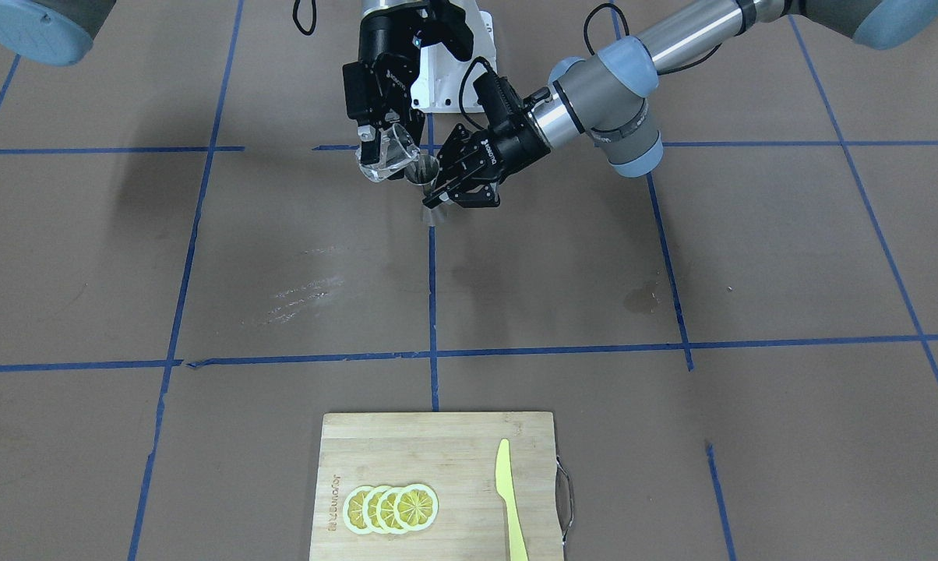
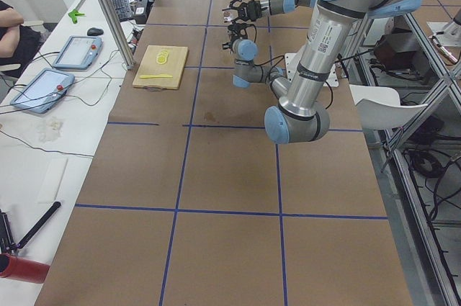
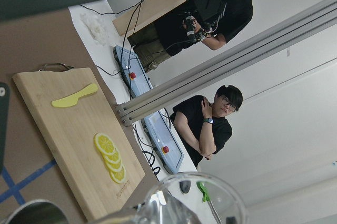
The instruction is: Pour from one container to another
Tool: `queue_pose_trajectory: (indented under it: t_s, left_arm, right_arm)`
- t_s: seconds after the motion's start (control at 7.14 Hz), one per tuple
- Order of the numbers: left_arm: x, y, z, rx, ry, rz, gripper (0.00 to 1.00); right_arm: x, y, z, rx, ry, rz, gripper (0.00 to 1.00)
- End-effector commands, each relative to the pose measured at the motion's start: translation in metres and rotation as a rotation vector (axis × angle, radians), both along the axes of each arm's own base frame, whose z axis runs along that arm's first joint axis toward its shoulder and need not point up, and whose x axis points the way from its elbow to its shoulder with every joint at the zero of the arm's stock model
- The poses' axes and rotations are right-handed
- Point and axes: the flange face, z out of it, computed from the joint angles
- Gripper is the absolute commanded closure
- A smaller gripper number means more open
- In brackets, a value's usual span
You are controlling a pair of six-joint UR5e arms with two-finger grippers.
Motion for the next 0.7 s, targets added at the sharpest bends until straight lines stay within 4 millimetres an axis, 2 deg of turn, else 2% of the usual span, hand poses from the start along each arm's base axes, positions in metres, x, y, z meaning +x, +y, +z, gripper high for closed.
queue_pose_trajectory:
  t_s: [0.0,0.56]
  left_arm:
    - [-0.0018,0.0009,0.0010,0.000,0.001,0.000,1.00]
    - [-0.0017,0.0007,0.0011,-0.001,-0.001,-0.001,1.00]
  right_arm:
    - [-0.0004,0.0006,-0.0008,0.008,0.029,-0.001,1.00]
    - [-0.0003,0.0001,-0.0007,0.021,0.097,-0.001,1.00]
